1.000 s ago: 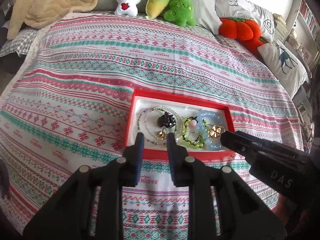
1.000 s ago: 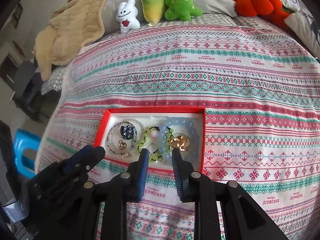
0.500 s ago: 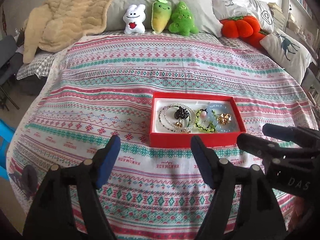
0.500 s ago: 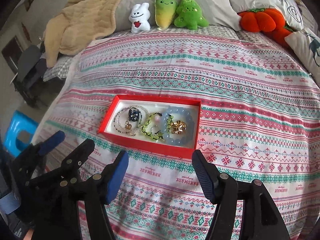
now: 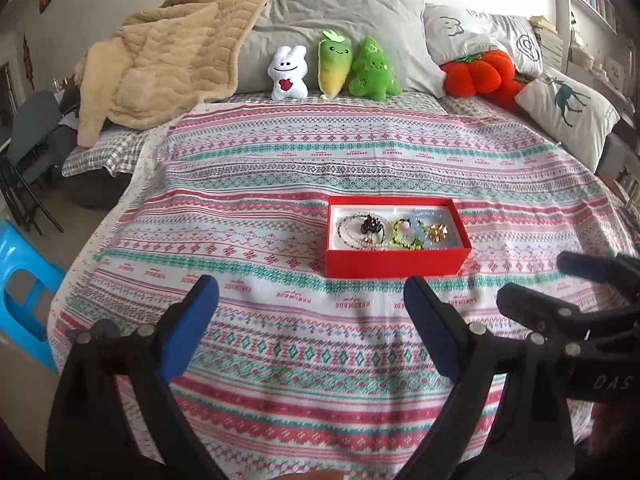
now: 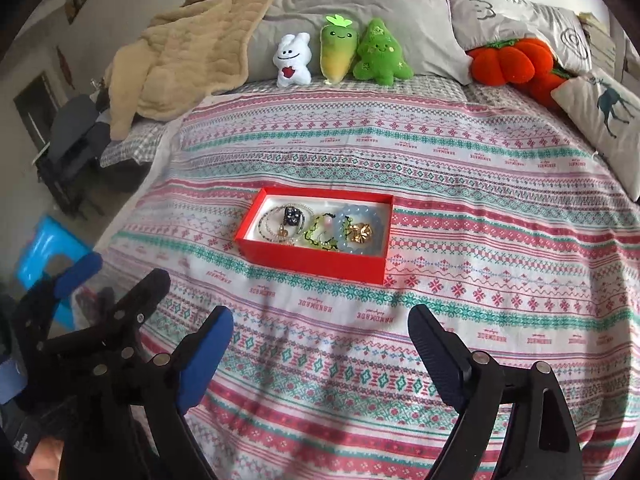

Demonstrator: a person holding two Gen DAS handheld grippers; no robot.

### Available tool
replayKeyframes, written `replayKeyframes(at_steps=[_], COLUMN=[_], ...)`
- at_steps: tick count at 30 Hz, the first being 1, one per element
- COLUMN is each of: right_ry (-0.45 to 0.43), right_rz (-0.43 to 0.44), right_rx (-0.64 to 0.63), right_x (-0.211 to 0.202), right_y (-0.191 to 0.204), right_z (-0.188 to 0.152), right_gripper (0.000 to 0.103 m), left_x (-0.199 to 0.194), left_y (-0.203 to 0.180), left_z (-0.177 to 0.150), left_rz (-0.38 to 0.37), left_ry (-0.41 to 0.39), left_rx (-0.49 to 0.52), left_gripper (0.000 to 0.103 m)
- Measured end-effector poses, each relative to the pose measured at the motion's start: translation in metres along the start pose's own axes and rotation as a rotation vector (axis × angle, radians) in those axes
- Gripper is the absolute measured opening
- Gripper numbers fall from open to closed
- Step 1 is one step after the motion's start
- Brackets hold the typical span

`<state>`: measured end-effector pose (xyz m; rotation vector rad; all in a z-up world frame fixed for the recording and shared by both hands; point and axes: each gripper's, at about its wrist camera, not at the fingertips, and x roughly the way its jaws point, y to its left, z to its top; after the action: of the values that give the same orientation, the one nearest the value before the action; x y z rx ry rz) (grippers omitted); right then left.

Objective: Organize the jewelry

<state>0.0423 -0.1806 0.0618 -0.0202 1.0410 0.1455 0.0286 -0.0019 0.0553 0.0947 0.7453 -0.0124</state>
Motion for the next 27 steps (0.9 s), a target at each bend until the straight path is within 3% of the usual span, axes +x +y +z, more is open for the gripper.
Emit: replayKeyframes(at_steps=[3,7,12,17,27], right_ry=[-0.039,-0.072,-0.088,-0.132,-0.099], right_rz=[-0.051,-0.084,-0.080,-0.136,-0.118], right_rx=[-0.073,-0.091,-0.060,-0.060,0.010], right_x=[-0.014,-0.024,-0.038,-0.047,-0.044], right_y=[0.013,0.023,0.027,0.029,0.020], right_z=[-0.011,-0.018,-0.027,-0.029,-0.021], right_gripper=[0.103,0.103,0.103,0.103,0.103], left_x=[-0.010,-0.021,-0.030,-0.031,-0.020], left_y=[-0.005,-0.002,0.009,0.005,0.010], left_z=[-0.007,-0.016,-0.022,-0.021,-0.014], left_rz=[0.071,0.114,0.053,0.054,-0.001], left_ry=[0.023,0.046,0.069,0.040,0.075], left_rx=[0.081,0.108,0.045,0.045,-0.083], left_gripper=[0.096,0.097,0.098,0.099,0.099])
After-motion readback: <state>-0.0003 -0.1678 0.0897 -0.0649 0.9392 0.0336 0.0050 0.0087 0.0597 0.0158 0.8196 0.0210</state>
